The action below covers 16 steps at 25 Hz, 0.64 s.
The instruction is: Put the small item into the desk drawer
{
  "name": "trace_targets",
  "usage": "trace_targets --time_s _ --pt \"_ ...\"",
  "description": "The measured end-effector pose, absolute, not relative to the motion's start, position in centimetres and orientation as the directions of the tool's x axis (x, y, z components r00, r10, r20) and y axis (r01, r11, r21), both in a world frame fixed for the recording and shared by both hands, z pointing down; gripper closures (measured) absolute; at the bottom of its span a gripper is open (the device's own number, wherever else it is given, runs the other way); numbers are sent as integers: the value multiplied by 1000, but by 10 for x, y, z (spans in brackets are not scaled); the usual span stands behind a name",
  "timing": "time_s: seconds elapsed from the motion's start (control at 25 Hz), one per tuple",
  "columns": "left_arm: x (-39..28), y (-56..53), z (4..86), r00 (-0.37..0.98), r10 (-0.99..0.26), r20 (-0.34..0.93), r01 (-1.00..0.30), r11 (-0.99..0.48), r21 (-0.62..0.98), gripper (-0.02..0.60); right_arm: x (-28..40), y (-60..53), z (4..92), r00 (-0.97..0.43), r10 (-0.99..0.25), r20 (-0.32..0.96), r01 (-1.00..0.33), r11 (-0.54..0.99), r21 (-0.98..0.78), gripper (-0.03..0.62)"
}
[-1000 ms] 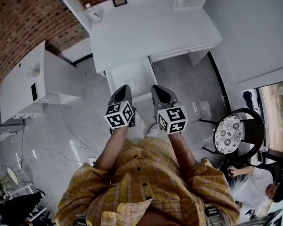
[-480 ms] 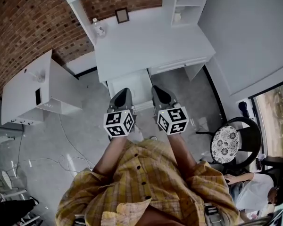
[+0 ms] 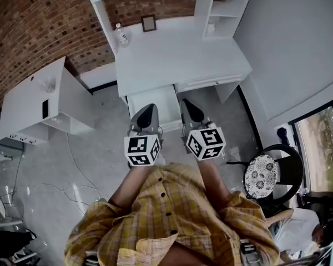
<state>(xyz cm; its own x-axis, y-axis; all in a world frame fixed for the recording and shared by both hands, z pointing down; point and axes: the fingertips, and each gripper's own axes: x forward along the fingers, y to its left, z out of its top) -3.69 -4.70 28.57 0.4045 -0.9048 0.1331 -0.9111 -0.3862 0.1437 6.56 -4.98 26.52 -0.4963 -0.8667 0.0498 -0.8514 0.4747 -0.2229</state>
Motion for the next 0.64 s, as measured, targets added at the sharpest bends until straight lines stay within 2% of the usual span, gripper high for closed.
trace_targets --time_s 0.64 --pt "-33 -37 279 423 -899 110 -901 -405 156 578 76 -45 263 -480 -876 44 -863 462 -206 595"
